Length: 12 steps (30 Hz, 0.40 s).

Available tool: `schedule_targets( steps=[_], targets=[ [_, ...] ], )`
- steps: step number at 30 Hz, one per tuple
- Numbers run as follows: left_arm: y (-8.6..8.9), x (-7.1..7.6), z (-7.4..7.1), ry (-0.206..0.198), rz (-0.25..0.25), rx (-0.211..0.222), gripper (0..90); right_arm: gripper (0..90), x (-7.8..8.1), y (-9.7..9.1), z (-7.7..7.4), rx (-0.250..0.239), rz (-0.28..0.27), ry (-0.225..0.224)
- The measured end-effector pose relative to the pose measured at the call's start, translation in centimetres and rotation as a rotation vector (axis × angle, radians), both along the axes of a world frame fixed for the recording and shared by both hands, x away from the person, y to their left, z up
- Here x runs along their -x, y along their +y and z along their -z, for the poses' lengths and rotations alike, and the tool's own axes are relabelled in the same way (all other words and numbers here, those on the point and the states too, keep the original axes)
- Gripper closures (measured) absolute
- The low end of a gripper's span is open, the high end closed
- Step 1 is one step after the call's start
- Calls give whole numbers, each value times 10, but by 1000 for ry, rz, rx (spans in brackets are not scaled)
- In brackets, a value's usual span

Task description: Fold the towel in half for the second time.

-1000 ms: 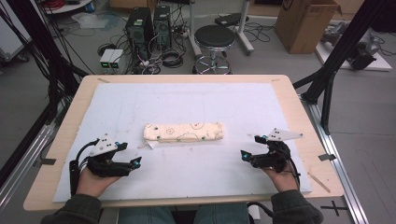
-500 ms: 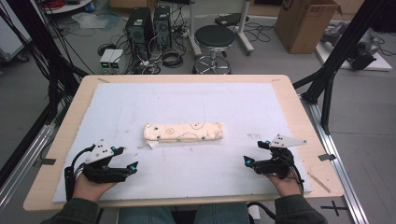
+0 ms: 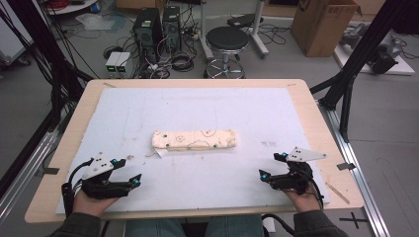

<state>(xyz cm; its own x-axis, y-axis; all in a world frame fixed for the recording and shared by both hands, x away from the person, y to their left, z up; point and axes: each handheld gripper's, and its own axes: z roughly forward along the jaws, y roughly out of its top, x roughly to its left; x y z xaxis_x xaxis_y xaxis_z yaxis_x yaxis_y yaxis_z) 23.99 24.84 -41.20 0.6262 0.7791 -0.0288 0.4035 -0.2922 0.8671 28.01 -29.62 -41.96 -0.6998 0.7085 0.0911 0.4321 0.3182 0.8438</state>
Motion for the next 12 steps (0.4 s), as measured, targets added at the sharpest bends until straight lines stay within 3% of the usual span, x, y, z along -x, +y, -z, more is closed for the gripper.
schedule_targets(
  steps=[12],
  targets=[
    [1,-1,2,-12,2,-12,231,122,-2,11,6,29,-32,11]
  ],
)
